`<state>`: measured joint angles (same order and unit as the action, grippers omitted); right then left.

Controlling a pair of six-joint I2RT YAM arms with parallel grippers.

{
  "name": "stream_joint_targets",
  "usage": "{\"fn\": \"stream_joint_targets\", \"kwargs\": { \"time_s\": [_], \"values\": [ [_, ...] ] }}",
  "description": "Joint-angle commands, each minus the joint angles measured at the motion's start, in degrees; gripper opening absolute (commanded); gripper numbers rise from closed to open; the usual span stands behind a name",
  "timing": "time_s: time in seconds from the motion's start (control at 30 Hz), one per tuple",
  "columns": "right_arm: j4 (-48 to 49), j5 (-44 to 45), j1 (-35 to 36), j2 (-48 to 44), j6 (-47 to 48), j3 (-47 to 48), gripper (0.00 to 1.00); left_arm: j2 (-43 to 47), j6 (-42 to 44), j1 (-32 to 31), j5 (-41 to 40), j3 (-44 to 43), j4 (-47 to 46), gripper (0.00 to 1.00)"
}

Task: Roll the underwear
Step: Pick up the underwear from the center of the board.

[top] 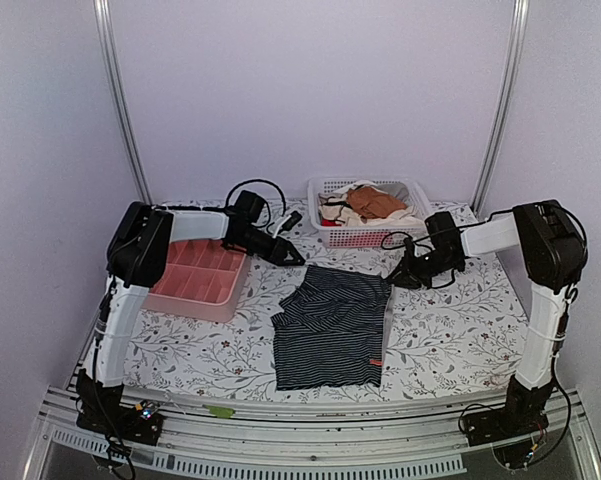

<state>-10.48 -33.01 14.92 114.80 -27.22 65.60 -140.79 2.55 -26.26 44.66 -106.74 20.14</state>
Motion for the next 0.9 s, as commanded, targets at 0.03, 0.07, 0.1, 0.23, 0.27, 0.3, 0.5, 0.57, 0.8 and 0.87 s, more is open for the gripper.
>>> {"fn": "stream_joint_targets", "kwargs": {
  "time_s": [0.03, 0.07, 0.1, 0.23, 0.27, 0.3, 0.5, 0.57, 0.8, 0.87],
  "values": [
    [-1.4, -0.7, -0.1, 1.9, -0.3, 1.6, 0.1, -2.2, -1.2, -1.1, -1.0, -1.6, -1.6, 0.4],
    [-1.8, -0.7, -0.1, 2.1, -0.1, 1.9, 0.08, -2.5, -1.1, -1.4, -1.1, -1.8, -1.6, 0.4],
    [-2.1, -0.6, -0.2, 2.2, 0.0, 2.3, 0.07, -2.8, -1.1, -1.7, -1.3, -1.9, -1.6, 0.4],
    [-2.9, -0.6, -0.1, 2.6, 0.3, 3.2, 0.02, -4.2, -0.9, -2.4, -2.1, -2.7, -1.1, 0.4],
    [-3.1, -0.6, -0.1, 2.8, 0.4, 3.2, 0.0, -4.6, -0.8, -2.5, -2.3, -3.2, -0.8, 0.39],
    [-3.3, -0.6, -0.1, 2.9, 0.5, 3.2, 0.0, -4.8, -0.6, -2.5, -2.4, -3.6, -0.6, 0.39],
    [-3.7, -0.3, -0.1, 3.0, 0.5, 3.2, 0.0, -7.2, 1.0, -2.8, -5.2, -7.8, 1.7, 0.39],
    [-4.0, -0.2, -0.1, 3.0, 0.6, 3.2, 0.0, -8.3, 1.5, -2.9, -4.5, -8.9, 2.9, 0.38],
    [-4.5, 0.1, -0.1, 3.3, 0.8, 5.2, 0.0, -8.3, 4.9, -3.8, -0.5, -8.0, 4.6, 0.33],
    [-4.5, -0.1, -0.1, 3.4, 0.7, 5.5, 0.0, -8.4, 5.3, -4.2, 0.2, -8.0, 4.6, 0.33]
  ]
}}
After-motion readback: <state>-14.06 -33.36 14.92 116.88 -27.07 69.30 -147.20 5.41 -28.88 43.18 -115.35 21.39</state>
